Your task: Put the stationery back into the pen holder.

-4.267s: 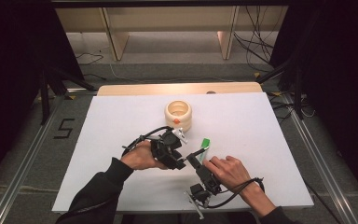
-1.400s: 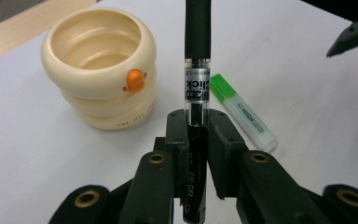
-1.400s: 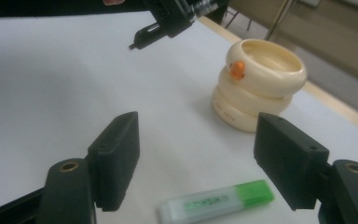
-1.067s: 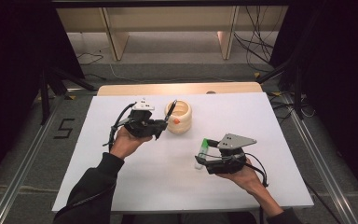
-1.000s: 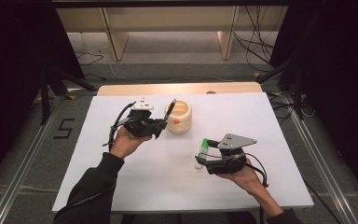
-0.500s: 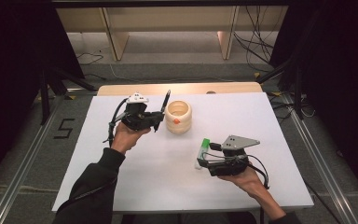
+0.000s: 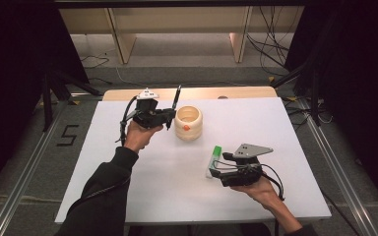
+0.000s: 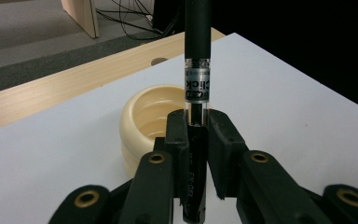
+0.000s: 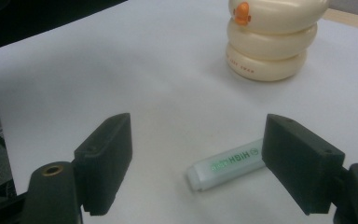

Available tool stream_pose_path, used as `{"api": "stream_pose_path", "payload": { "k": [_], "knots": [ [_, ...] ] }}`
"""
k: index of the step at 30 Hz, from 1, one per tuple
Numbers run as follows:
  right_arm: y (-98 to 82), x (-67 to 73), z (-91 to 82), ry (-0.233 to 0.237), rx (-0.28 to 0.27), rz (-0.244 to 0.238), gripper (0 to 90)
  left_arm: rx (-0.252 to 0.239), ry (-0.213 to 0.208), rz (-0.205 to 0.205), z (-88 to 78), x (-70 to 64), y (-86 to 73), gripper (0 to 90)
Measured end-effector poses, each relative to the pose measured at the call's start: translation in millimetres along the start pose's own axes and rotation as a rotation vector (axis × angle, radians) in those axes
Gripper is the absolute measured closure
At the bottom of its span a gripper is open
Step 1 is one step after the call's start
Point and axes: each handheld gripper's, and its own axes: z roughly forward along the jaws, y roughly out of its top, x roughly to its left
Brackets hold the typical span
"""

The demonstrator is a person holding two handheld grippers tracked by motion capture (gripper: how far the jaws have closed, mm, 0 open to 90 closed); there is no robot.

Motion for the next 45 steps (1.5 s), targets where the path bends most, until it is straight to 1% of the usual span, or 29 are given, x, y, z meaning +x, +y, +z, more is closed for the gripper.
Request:
{"api": "stream_pose_path", "payload": {
  "k": [6,8,13,20,21,25,29,32,35,38,40,45],
  "knots": [
    [-0.8,0.6,1.7,0.004,0.009,-0.008,24.8,-0.009,-0.007,-0.003,14.1,0.7,6.3,78.7],
    [-0.9,0.6,1.8,0.004,0.011,-0.009,24.9,-0.01,0.001,0.004,19.5,-0.7,7.7,78.7],
    [-1.2,1.0,2.2,0.004,0.011,-0.01,24.9,-0.025,-0.004,-0.023,30.6,0.0,11.7,78.6],
    [-0.8,0.8,1.1,0.001,0.007,-0.012,24.8,-0.032,0.009,-0.033,44.8,1.8,15.9,78.5],
    [-0.9,0.7,1.2,0.001,0.007,-0.015,24.8,-0.031,0.013,-0.028,46.1,2.6,16.3,78.5],
    [-0.9,0.9,1.4,0.003,0.009,-0.018,24.9,-0.036,0.024,-0.041,51.4,4.3,17.2,78.6],
    [-0.9,1.0,1.8,0.006,0.01,-0.016,24.9,-0.034,0.02,-0.054,56.6,5.5,17.3,78.5],
    [-0.9,0.8,1.9,0.006,0.013,-0.017,24.9,-0.032,0.022,-0.05,60.6,6.1,16.2,78.5],
    [-1.1,1.0,2.1,0.007,0.014,-0.017,24.9,-0.027,0.024,-0.055,64.0,7.2,15.4,78.5],
    [-1.1,1.1,2.1,0.007,0.018,-0.023,24.9,-0.029,0.016,-0.057,67.0,8.6,15.4,78.3],
    [-1.1,1.3,2.4,0.007,0.019,-0.023,24.9,-0.03,0.014,-0.065,69.5,9.1,15.2,78.3],
    [-1.3,1.6,2.6,0.013,0.021,-0.027,24.9,-0.02,0.023,-0.066,74.6,9.3,11.9,78.1]
  ]
}}
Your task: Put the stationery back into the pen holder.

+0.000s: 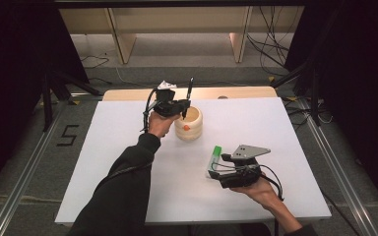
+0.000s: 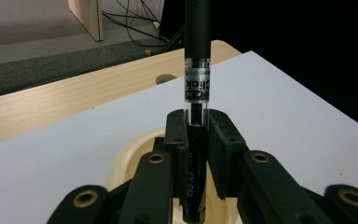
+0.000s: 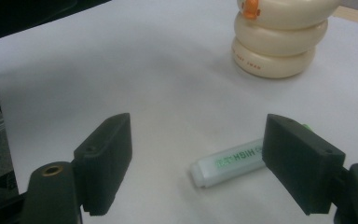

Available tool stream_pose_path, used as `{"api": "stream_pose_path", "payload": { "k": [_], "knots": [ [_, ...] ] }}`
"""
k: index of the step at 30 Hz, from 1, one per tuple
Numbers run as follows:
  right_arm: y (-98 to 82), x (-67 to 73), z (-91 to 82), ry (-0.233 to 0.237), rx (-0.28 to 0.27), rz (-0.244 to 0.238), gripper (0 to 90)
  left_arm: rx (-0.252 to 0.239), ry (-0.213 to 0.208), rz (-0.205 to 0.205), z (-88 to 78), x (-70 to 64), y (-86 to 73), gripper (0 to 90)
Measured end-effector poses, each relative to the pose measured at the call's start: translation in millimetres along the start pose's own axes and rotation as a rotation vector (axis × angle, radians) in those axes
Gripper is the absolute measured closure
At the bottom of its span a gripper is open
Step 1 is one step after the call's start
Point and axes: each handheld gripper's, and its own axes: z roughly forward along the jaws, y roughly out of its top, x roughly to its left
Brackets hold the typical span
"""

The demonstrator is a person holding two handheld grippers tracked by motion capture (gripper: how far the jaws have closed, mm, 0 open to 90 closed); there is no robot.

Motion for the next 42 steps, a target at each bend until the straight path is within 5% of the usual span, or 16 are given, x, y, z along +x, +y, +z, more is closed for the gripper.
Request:
{"api": "stream_pose_path", "payload": {
  "k": [19,27,32,42],
  "knots": [
    [-0.1,1.0,1.2,0.008,0.005,-0.008,25.1,0.014,0.016,-0.021,10.0,3.0,-10.7,78.0],
    [-0.1,1.2,1.5,0.016,0.008,-0.008,25.2,0.064,-0.001,-0.046,14.5,3.8,-13.6,76.7],
    [0.0,1.1,1.2,0.016,0.009,-0.007,25.2,0.085,0.018,-0.036,9.7,-1.0,-8.3,45.3],
    [0.2,0.7,0.9,-0.013,0.014,-0.013,25.1,0.101,-0.009,-0.04,-19.8,-8.2,-3.2,28.2]
  ]
}}
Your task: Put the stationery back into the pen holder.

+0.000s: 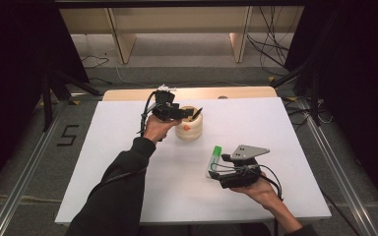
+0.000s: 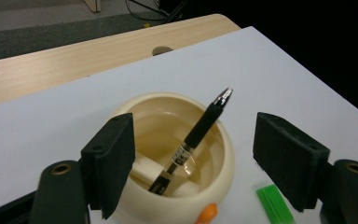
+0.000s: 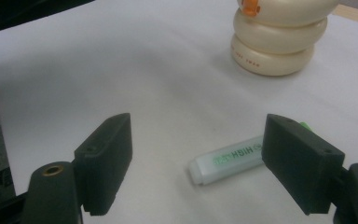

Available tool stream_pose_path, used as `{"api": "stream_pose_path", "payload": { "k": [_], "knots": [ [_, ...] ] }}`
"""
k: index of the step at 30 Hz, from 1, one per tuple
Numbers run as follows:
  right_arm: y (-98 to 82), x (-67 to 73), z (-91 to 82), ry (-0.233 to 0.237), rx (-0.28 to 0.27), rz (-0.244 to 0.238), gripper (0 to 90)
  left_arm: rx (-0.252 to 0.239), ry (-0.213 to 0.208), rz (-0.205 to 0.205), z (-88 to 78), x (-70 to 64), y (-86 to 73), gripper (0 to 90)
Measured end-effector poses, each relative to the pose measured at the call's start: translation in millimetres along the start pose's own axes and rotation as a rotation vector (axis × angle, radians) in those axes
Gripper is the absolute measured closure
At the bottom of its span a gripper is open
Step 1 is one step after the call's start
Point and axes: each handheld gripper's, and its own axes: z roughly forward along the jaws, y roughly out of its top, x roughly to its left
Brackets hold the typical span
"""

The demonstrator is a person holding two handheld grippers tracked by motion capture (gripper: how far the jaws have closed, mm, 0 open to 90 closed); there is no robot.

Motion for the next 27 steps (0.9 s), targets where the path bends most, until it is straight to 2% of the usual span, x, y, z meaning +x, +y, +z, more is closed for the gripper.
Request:
{"api": "stream_pose_path", "payload": {
  "k": [5,13,16,21,27],
  "knots": [
    [0.4,0.8,0.0,-0.002,0.001,0.003,25.1,0.011,-0.022,0.009,-17.4,-1.6,-8.2,26.2],
    [0.2,-0.1,0.8,-0.005,0.0,0.014,25.1,-0.012,-0.012,0.028,-45.5,-1.5,-17.2,22.6],
    [-0.1,-0.5,1.1,-0.006,0.0,0.017,25.1,-0.015,-0.007,0.044,-50.6,-5.9,-21.9,21.7],
    [-0.3,-0.2,1.4,-0.01,-0.004,0.02,25.0,-0.012,-0.025,0.073,-60.3,-13.8,-31.2,21.2],
    [-1.0,-1.5,2.0,-0.02,-0.001,0.024,24.8,-0.048,-0.045,0.095,-77.0,-21.9,-42.2,20.4]
  ]
}}
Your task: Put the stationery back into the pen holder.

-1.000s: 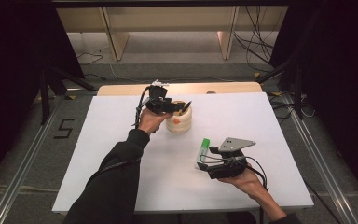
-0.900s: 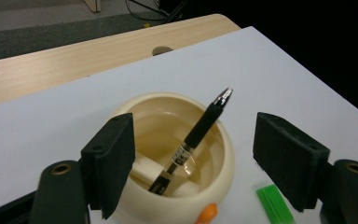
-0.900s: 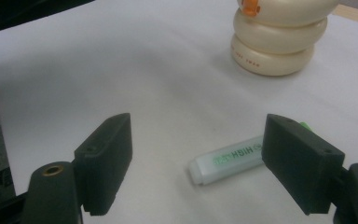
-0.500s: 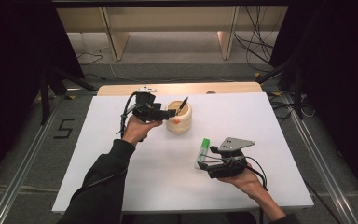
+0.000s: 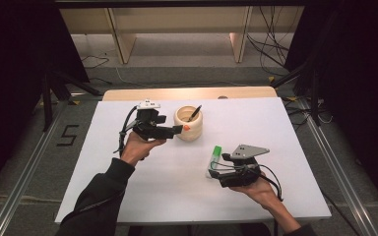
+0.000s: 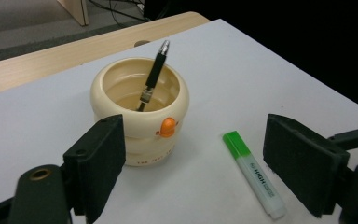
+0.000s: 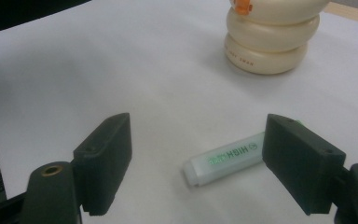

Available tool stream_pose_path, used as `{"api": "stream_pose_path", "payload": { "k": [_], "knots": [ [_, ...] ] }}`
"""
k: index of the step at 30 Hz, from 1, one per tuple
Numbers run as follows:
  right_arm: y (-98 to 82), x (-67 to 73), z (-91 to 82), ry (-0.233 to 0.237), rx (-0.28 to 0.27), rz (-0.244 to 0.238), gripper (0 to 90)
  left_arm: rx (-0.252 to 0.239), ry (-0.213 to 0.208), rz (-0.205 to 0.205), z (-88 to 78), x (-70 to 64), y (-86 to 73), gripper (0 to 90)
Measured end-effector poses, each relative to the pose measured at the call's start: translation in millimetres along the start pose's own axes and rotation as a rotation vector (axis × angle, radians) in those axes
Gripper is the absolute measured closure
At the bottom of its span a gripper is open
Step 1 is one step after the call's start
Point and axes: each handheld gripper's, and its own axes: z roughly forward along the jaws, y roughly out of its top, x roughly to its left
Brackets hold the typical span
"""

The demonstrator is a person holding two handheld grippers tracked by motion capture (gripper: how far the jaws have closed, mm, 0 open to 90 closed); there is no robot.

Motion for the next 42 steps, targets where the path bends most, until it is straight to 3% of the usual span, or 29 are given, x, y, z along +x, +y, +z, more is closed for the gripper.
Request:
{"api": "stream_pose_path", "payload": {
  "k": [8,17,23,26,35,42],
  "knots": [
    [-0.7,-2.0,1.5,-0.014,0.012,0.01,28.8,-0.015,-0.027,0.049,-14.8,-13.3,-20.3,17.8],
    [-2.1,-4.0,5.5,-0.02,0.02,0.021,35.8,-0.056,-0.032,0.048,-33.5,-17.7,-44.0,17.7],
    [-2.2,-3.1,10.0,-0.02,0.028,0.023,40.8,-0.086,-0.057,0.07,-43.1,-19.9,-63.5,17.8],
    [-1.6,-2.8,11.4,-0.018,0.027,0.021,43.9,-0.084,-0.045,0.095,-45.6,-23.0,-70.6,17.9],
    [-2.3,-1.6,16.4,-0.005,0.023,0.011,57.5,-0.07,-0.088,0.108,-52.1,-30.3,-82.2,17.7],
    [-1.8,-2.1,21.3,0.005,0.025,-0.005,76.5,-0.08,-0.075,0.088,-57.9,-27.2,-87.8,17.6]
  ]
}}
